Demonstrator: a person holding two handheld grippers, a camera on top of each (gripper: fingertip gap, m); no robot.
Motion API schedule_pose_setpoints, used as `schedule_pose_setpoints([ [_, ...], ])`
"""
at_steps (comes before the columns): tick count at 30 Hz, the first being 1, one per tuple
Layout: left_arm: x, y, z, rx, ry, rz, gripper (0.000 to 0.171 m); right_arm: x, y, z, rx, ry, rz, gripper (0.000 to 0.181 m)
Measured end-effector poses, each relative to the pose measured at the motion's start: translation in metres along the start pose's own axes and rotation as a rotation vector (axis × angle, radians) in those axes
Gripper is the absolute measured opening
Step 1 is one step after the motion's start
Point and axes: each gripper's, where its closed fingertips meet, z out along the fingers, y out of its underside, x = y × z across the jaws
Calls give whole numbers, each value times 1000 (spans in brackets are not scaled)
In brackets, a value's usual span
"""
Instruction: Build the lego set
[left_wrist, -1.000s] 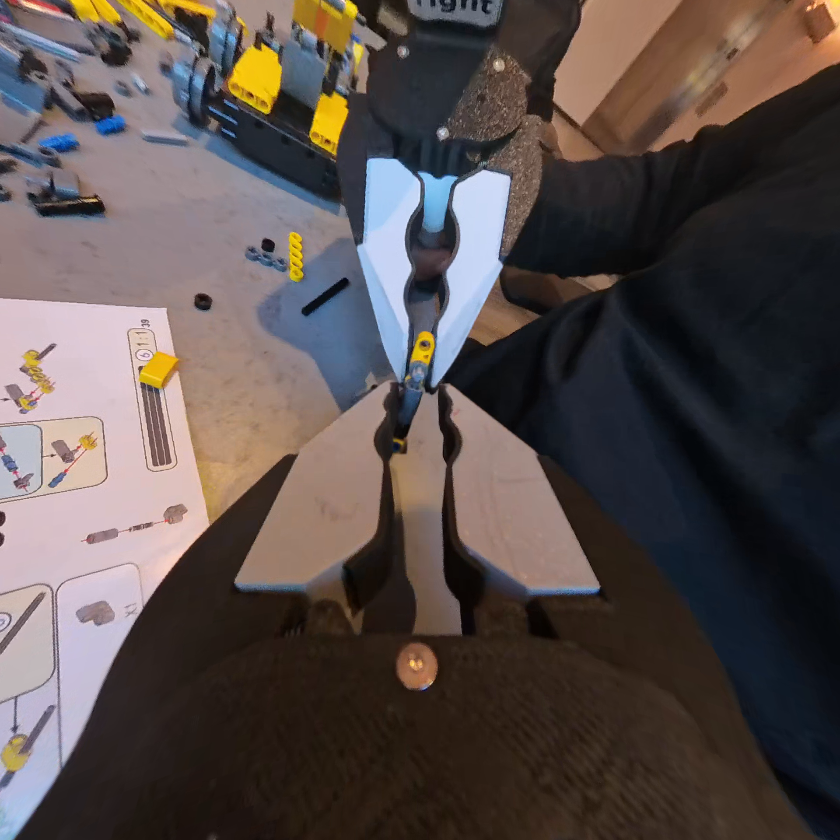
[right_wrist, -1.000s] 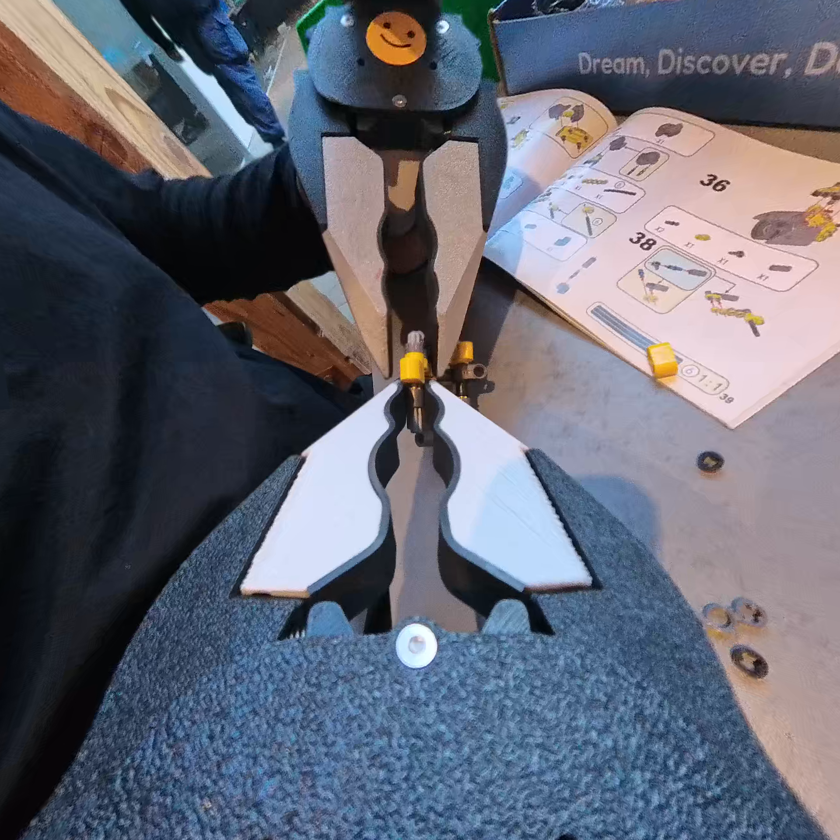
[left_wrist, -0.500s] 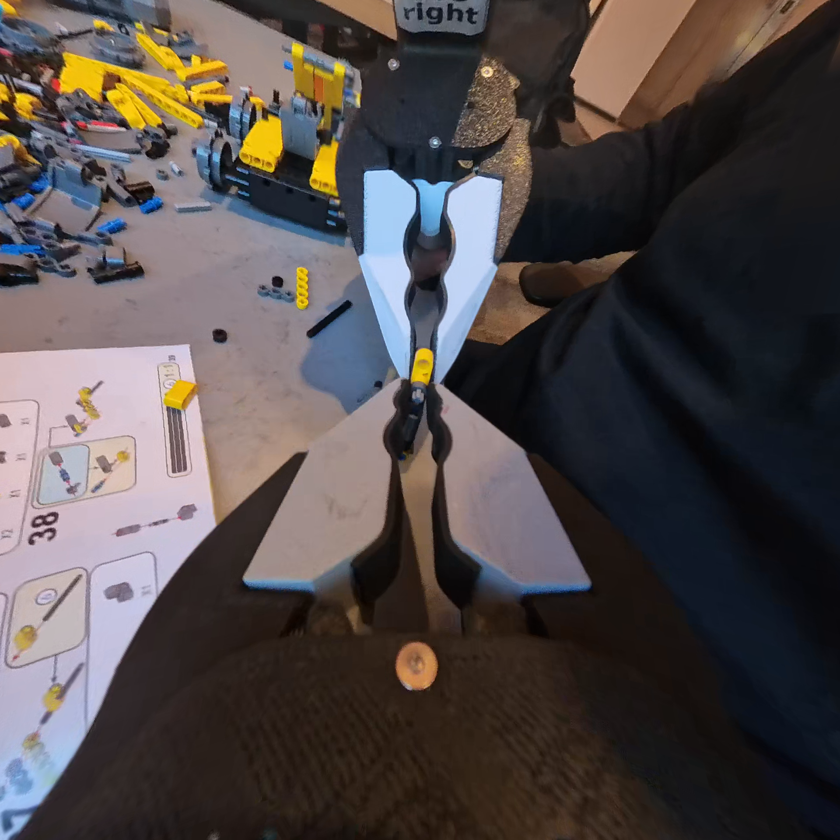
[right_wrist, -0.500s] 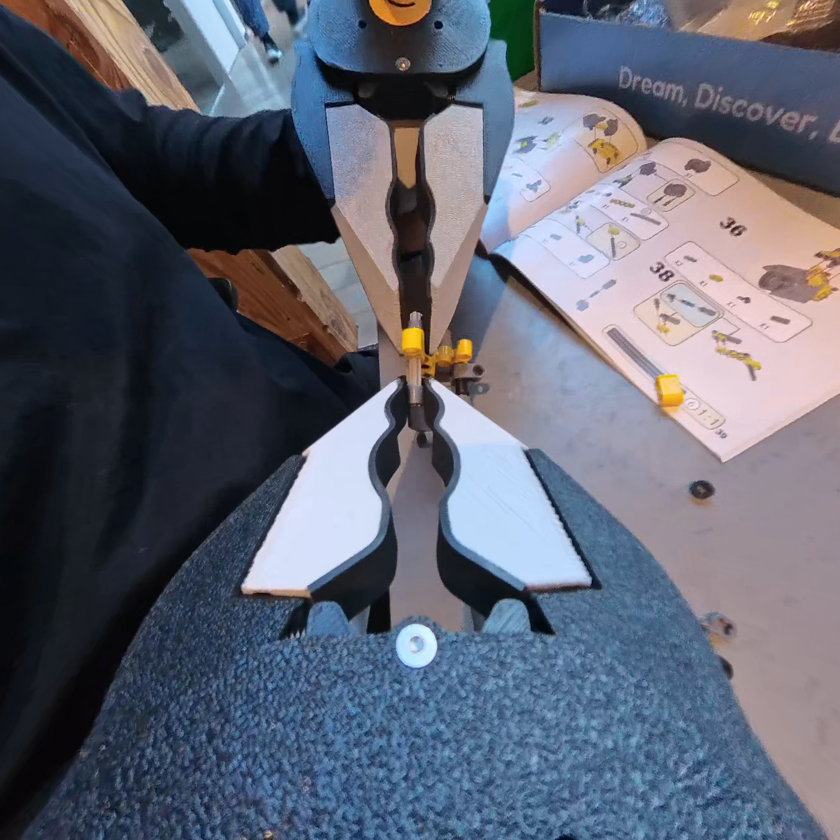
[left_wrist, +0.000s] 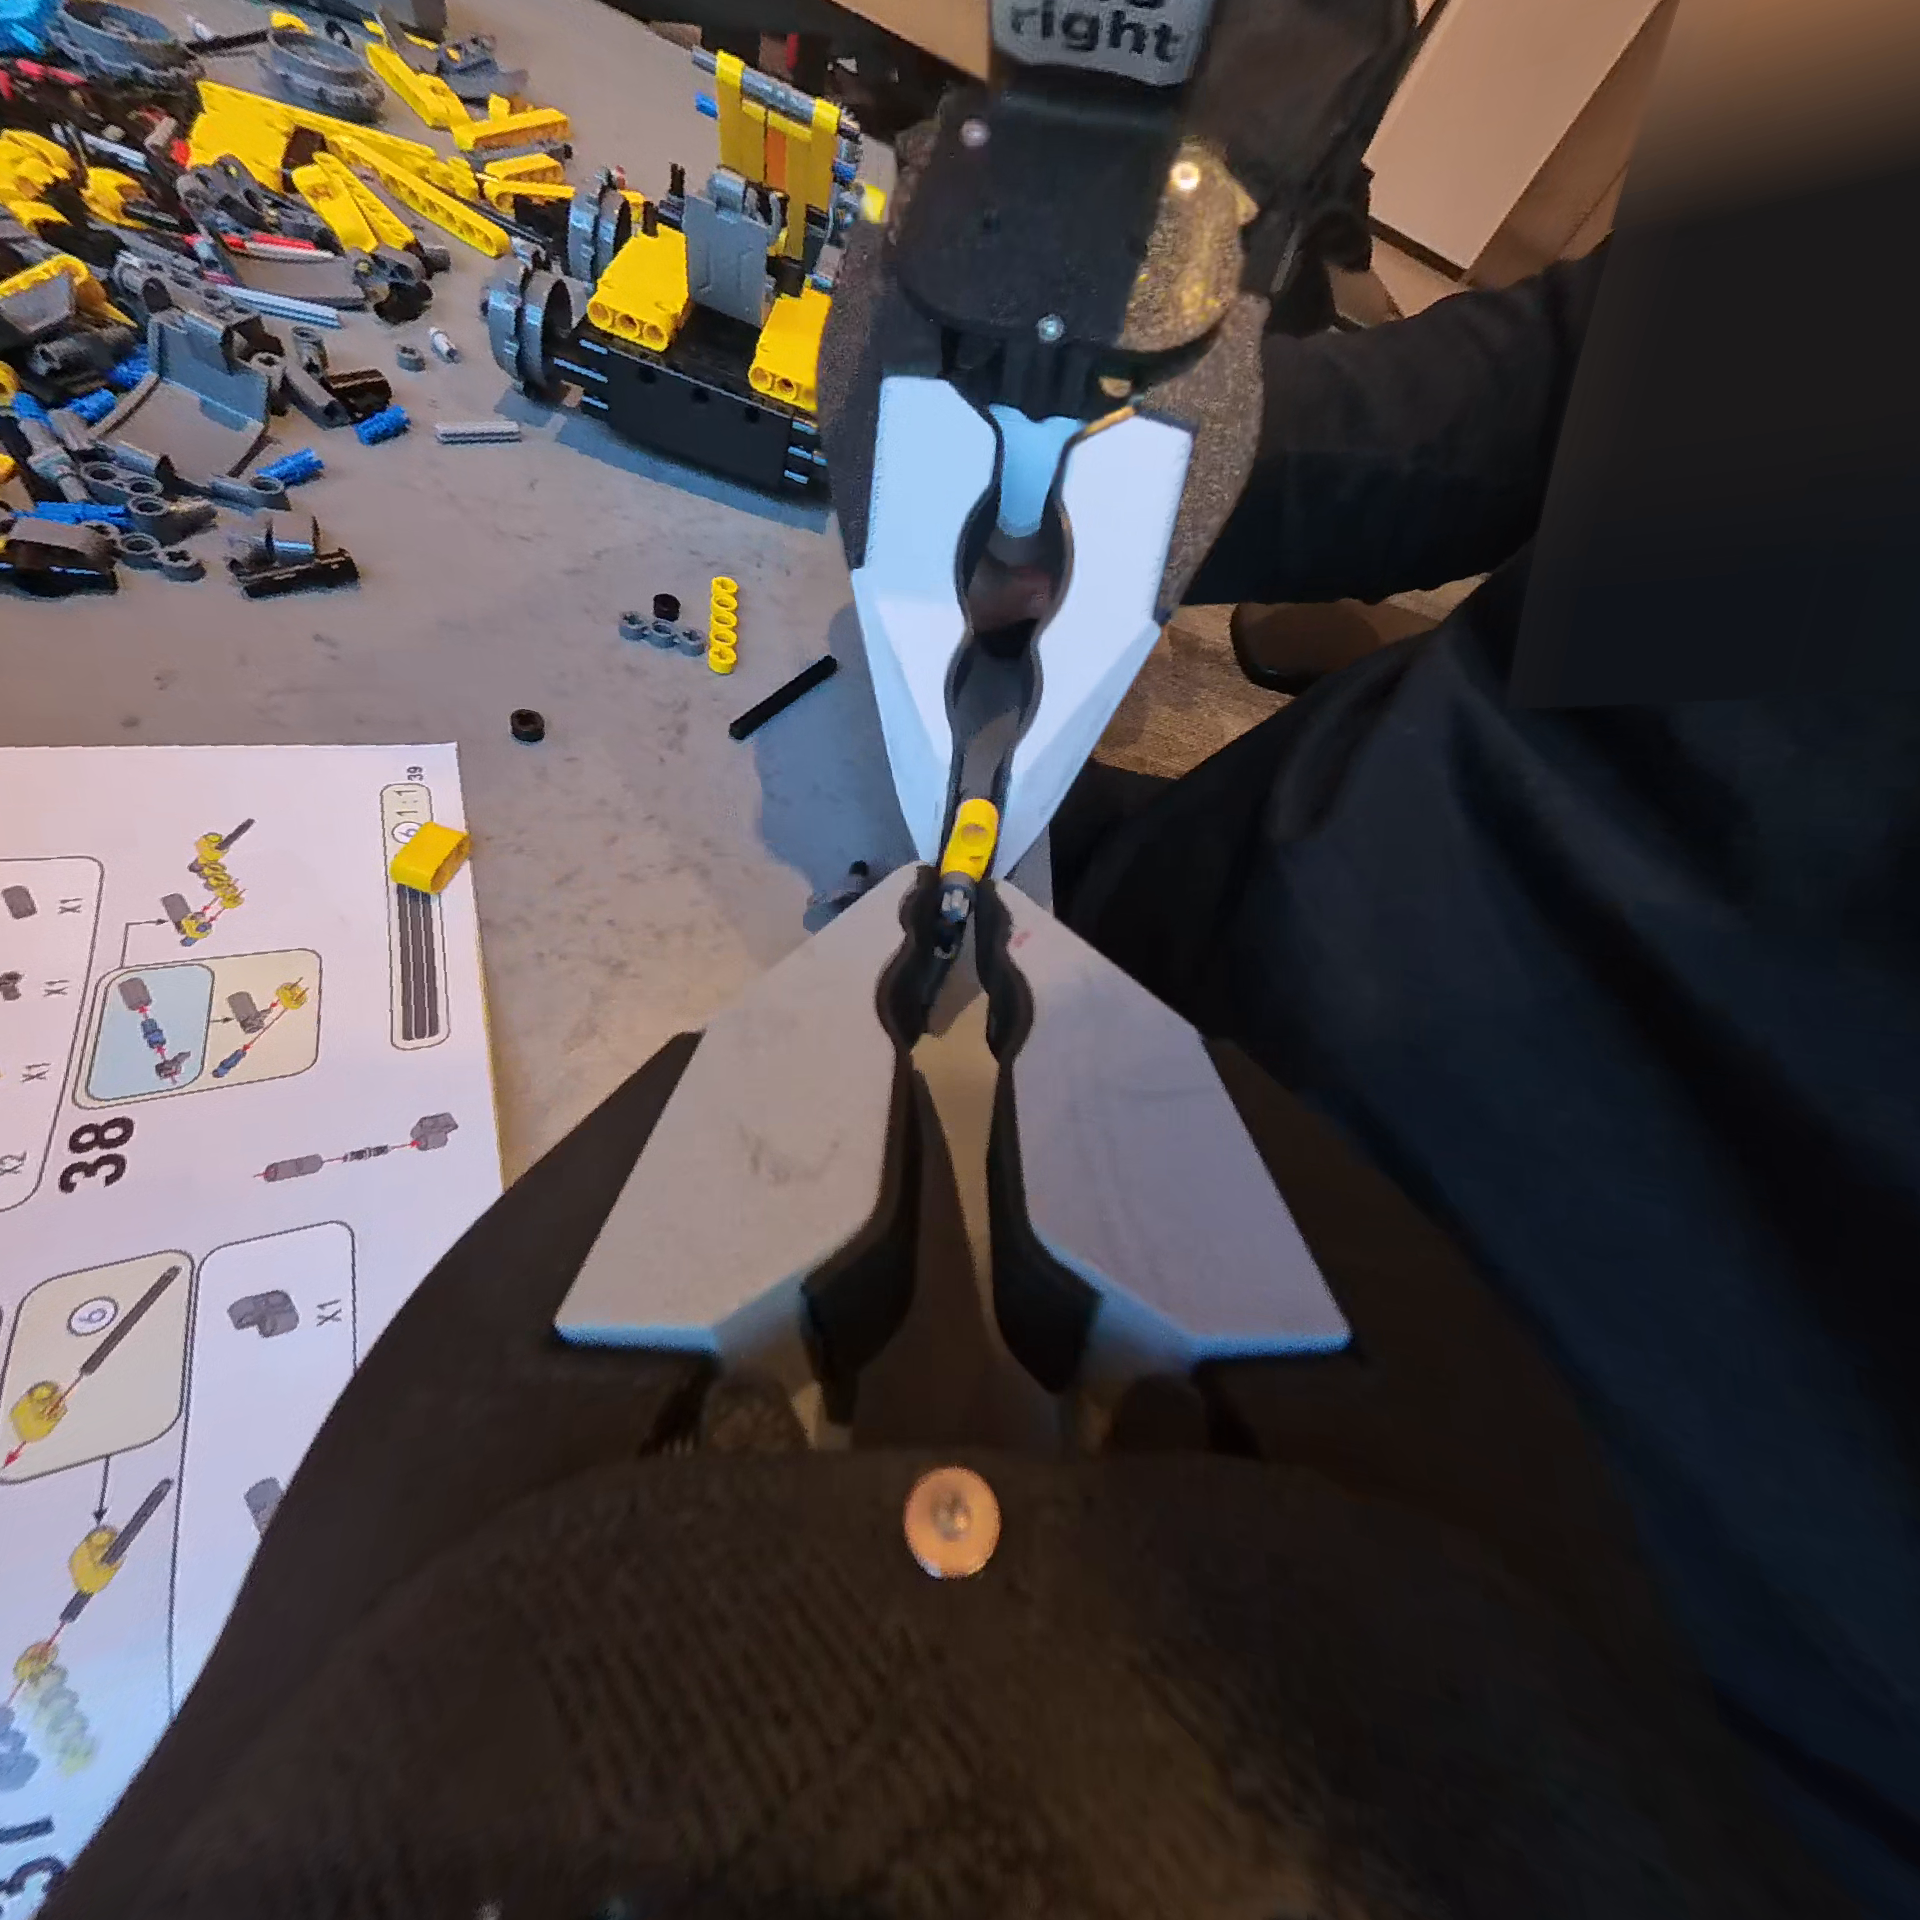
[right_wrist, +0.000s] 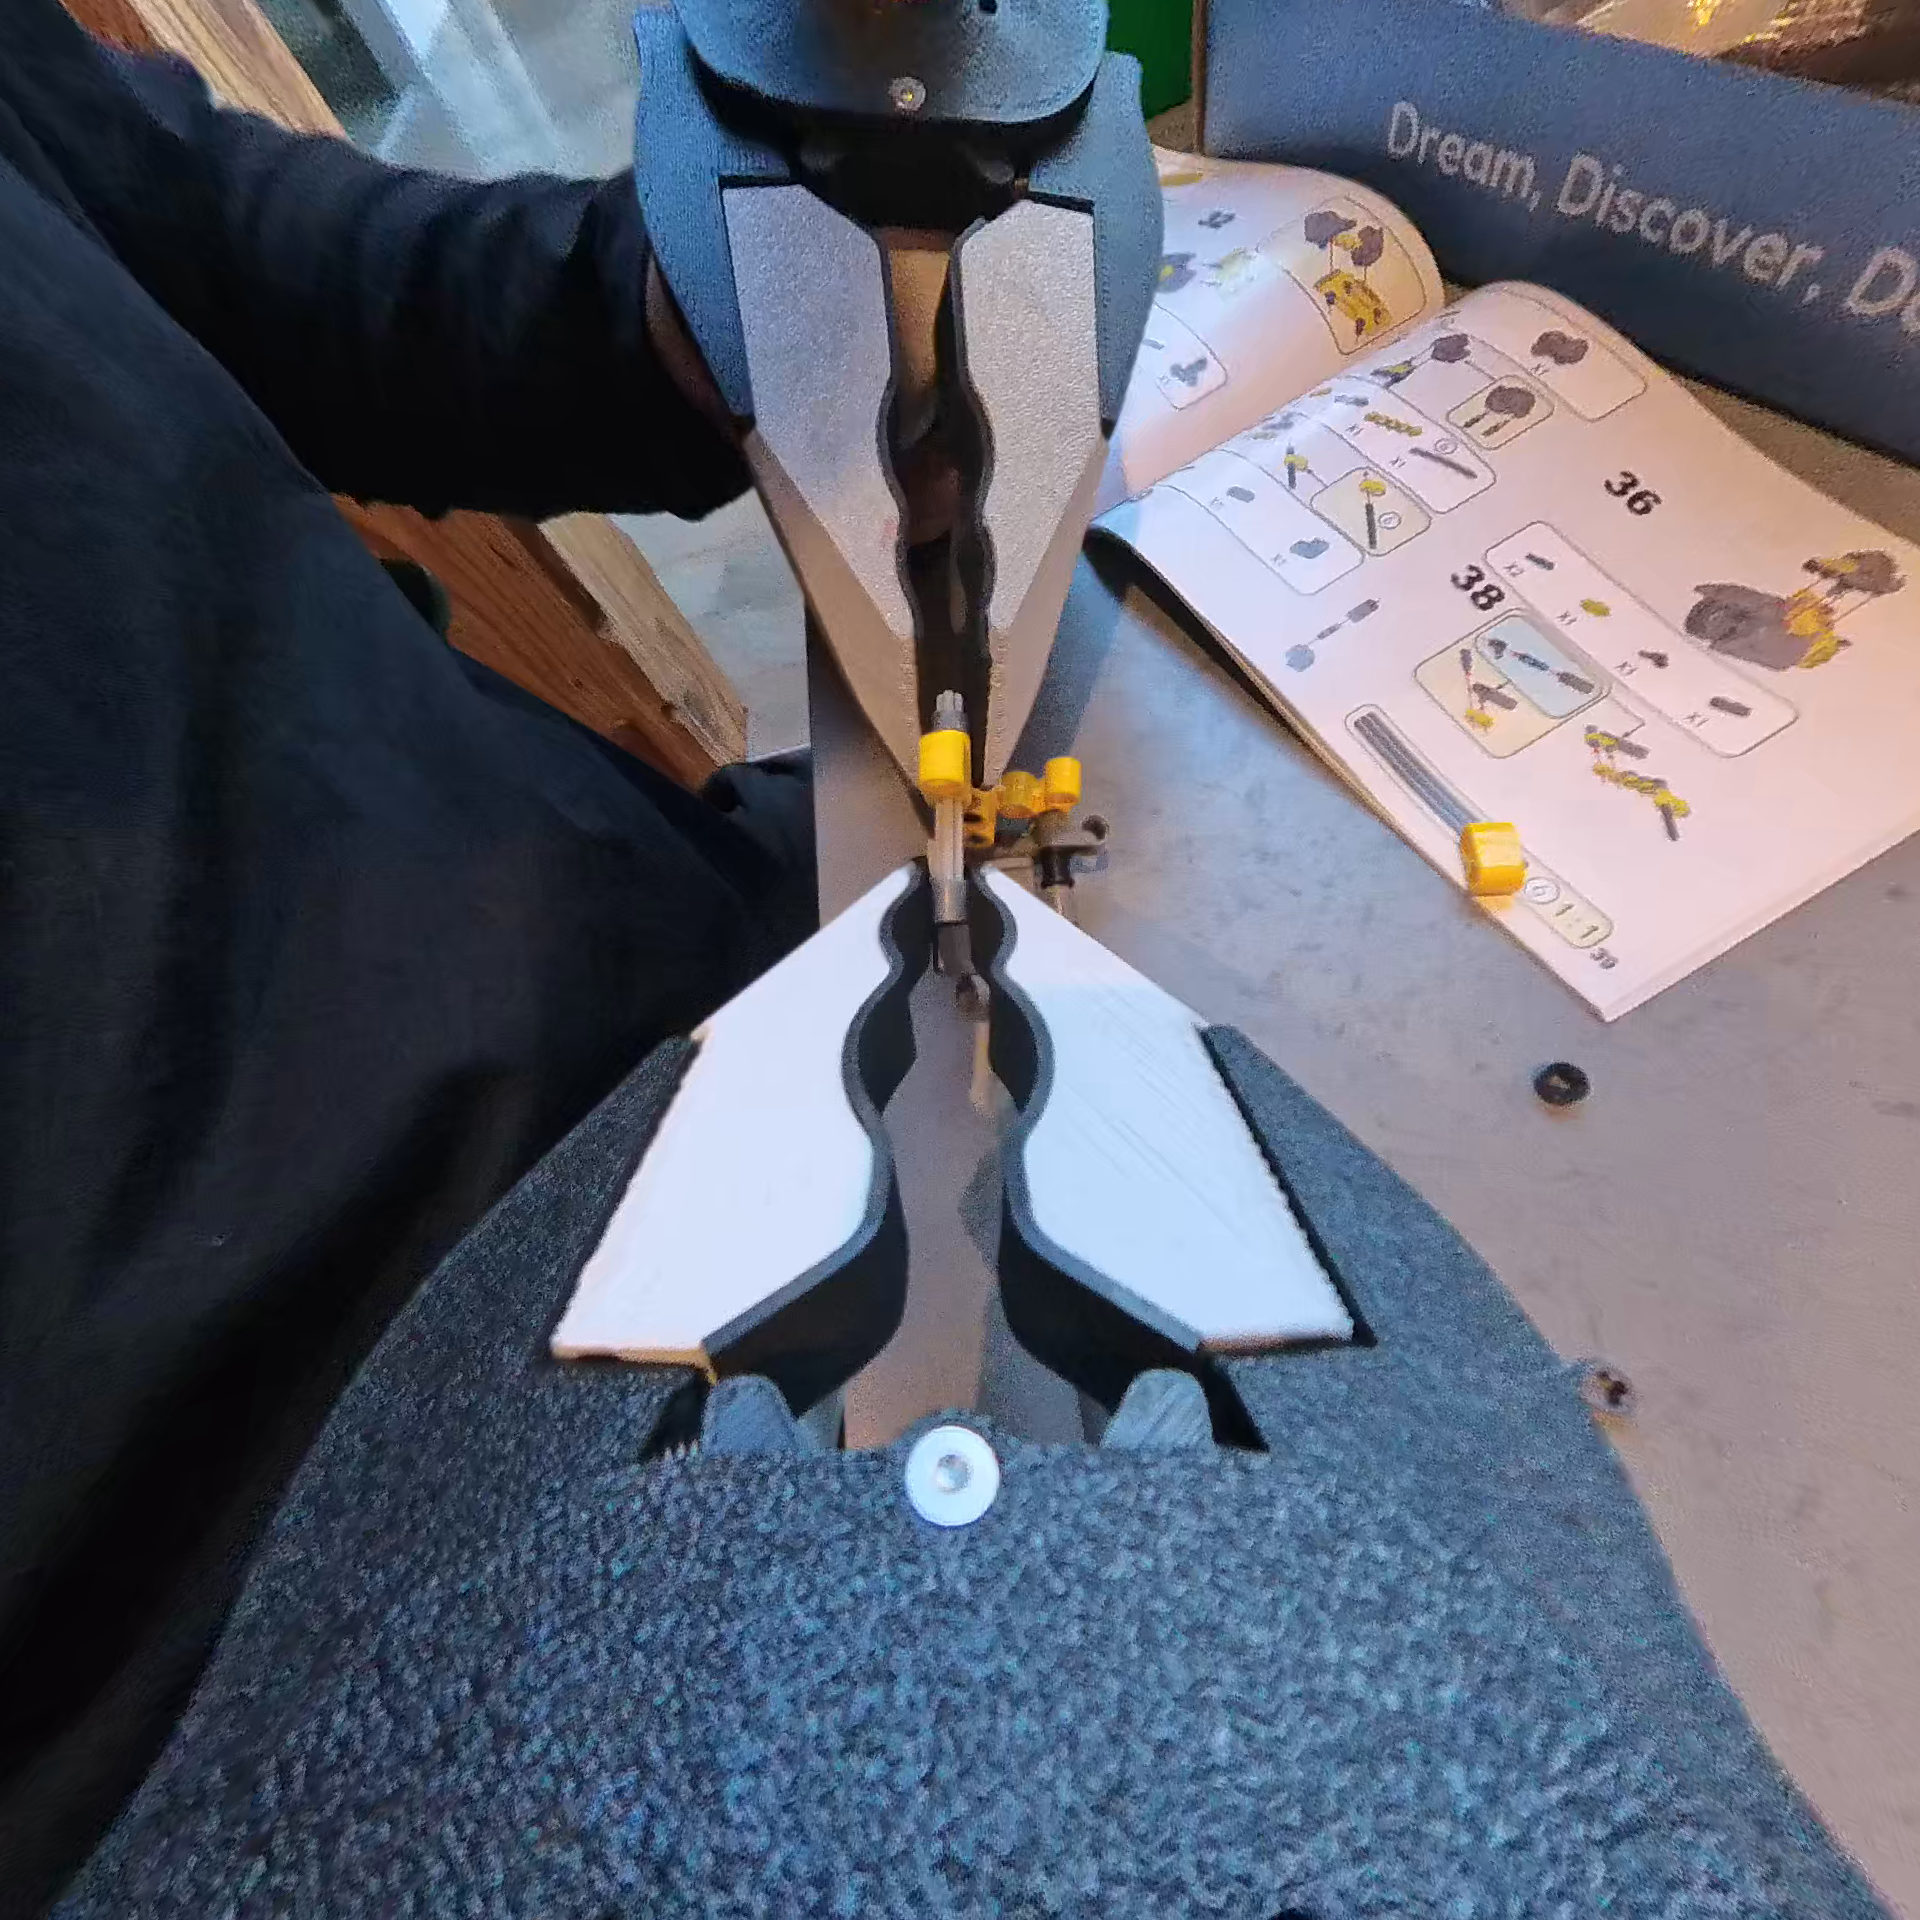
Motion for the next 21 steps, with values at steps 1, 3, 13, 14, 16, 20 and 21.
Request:
schedule_pose_setpoints([
  [1, 1, -2, -2, 19, 8, -4, 6, -1, -2, 0, -1, 4, -4, 6],
  [3, 4, -10, -6, 80, 30, -18, 5, -3, -10, -4, 45, -19, 24, 6],
  [13, 2, -6, -5, 53, -35, 61, 5, -5, -6, 0, 7, -44, 41, 6],
  [14, -3, -6, -8, 57, -39, 35, 5, 0, -3, 0, 0, -43, 65, 6],
  [16, -9, -11, -14, 109, -24, -36, 5, 6, -8, -4, 64, -63, 160, 6],
  [20, -13, -4, -1, 20, -81, -15, 6, 11, -5, 5, -3, 40, 40, 7],
  [21, -14, -7, -4, 45, -56, -62, 6, 13, -9, 4, 20, 50, 47, 9],
])
